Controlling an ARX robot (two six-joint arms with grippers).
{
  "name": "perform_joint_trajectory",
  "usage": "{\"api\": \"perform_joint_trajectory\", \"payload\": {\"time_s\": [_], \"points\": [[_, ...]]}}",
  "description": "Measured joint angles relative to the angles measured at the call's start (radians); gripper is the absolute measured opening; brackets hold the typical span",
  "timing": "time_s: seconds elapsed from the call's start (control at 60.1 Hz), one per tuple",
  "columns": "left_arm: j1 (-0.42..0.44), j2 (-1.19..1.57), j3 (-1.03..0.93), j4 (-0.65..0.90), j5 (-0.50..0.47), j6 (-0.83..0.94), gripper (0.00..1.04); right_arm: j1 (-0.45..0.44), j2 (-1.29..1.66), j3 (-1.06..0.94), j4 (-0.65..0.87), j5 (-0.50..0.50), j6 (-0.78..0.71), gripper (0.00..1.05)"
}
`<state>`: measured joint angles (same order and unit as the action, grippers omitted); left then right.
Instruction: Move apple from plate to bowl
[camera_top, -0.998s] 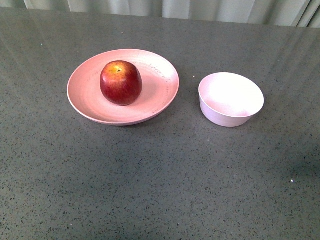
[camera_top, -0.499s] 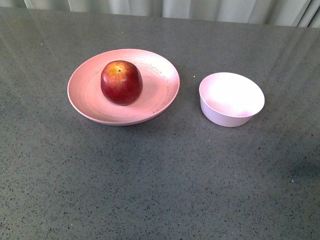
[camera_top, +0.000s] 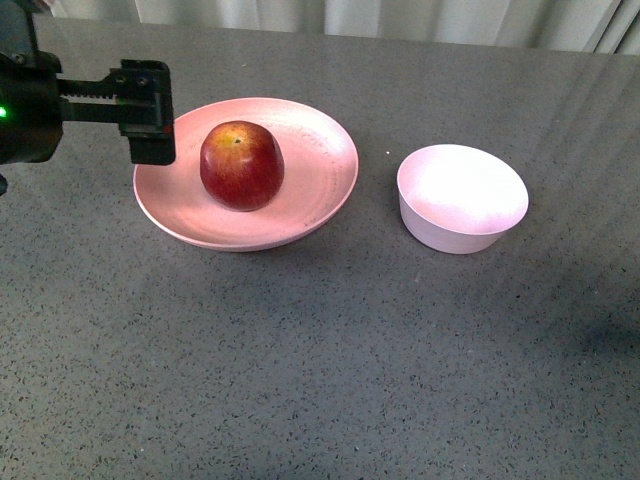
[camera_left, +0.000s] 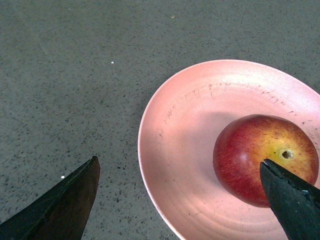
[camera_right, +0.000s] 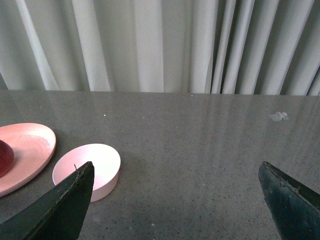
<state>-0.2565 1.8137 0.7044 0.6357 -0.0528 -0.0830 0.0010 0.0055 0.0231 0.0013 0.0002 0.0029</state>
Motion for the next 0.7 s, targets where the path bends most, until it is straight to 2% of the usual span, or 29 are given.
{"api": "perform_joint_trajectory", "payload": {"time_s": [0.566, 0.699], "points": [[-0.056, 0.126, 0.126, -0.001, 0.032, 0.000, 0.96, 0.000, 0.000, 0.000, 0.000, 0.000, 0.000, 0.96], [-0.067, 0.142, 0.146, -0.004, 0.075, -0.005, 0.96, 0.000, 0.000, 0.000, 0.000, 0.000, 0.000, 0.96]]}}
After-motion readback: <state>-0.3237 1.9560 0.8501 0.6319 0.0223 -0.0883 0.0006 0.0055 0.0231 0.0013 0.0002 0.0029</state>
